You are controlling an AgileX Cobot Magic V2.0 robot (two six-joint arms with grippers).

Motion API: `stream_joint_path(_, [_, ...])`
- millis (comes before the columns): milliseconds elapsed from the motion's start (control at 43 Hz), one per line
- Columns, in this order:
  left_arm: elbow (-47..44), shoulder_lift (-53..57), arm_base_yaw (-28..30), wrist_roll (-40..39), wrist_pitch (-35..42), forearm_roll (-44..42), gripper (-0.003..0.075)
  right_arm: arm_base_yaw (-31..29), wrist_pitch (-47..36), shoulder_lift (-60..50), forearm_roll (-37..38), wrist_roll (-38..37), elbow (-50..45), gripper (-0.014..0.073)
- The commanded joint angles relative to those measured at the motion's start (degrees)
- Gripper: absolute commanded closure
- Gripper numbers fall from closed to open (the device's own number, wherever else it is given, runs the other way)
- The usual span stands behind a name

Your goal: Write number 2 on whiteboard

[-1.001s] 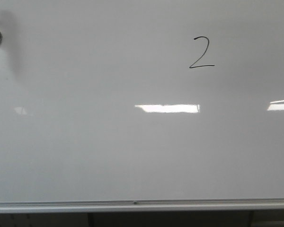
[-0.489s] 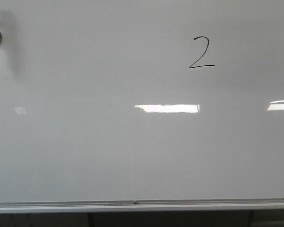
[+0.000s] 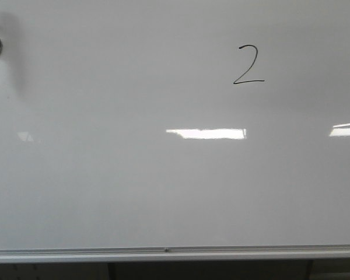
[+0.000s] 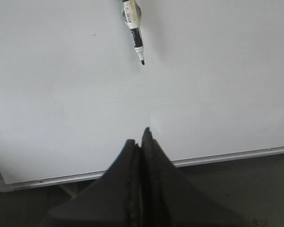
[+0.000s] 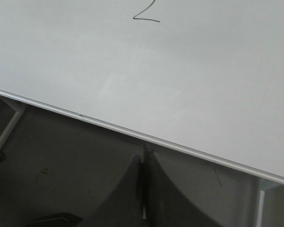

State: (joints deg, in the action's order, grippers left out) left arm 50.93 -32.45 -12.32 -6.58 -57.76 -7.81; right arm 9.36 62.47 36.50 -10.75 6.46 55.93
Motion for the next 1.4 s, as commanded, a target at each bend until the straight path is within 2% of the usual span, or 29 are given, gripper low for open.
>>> stream_joint_path(0, [1.5, -0.3, -0.4, -0.6, 4.0, 0.0, 0.0741, -0.3, -3.2, 0.1, 0.1, -0.2, 1.3, 0.0662])
stream_joint_path(419, [1.2, 0.6, -0.4, -0.4, 4.2, -0.7, 0.0741, -0.3, -3.2, 0.1, 0.1, -0.2, 1.3, 0.0662])
stream_joint_path(512, [-1.2, 2.5, 1.1, -0.4, 5.2, 0.6, 0.0741, -0.3, -3.2, 0.1, 0.1, -0.2, 1.3, 0.0662])
stream_joint_path(582, [-4.5, 4.7, 2.6, -0.4, 9.0, 3.5, 0.0741, -0.3, -3.1, 0.1, 0.1, -0.2, 1.3, 0.0662])
stream_joint_path(698, [-13.2, 9.3, 5.3, 1.8, 20.5, 6.8, 0.0741, -0.3, -3.1, 0.1, 0.1, -0.2, 1.3, 0.0662])
stream_joint_path(908, [-32.0, 19.5, 8.8, 2.8, 42.2, 6.8, 0.0741, -0.3, -3.1, 0.1, 0.1, -0.2, 1.3, 0.0662])
stream_joint_path(1047, [-41.9, 25.6, 10.7, 2.8, 52.9, 6.8, 0.0741, -0.3, -3.1, 0.1, 0.1, -0.2, 1.3, 0.0662])
stream_joint_path(1164, [-48.0, 29.8, 11.6, 2.8, 57.8, 7.8, 0.0741, -0.3, -3.1, 0.1, 0.1, -0.2, 1.3, 0.0662])
stream_joint_path(1373, [-53.1, 34.1, 14.0, 2.8, 59.8, 9.6, 0.0741, -0.3, -3.2, 0.1, 0.1, -0.2, 1.3, 0.0662])
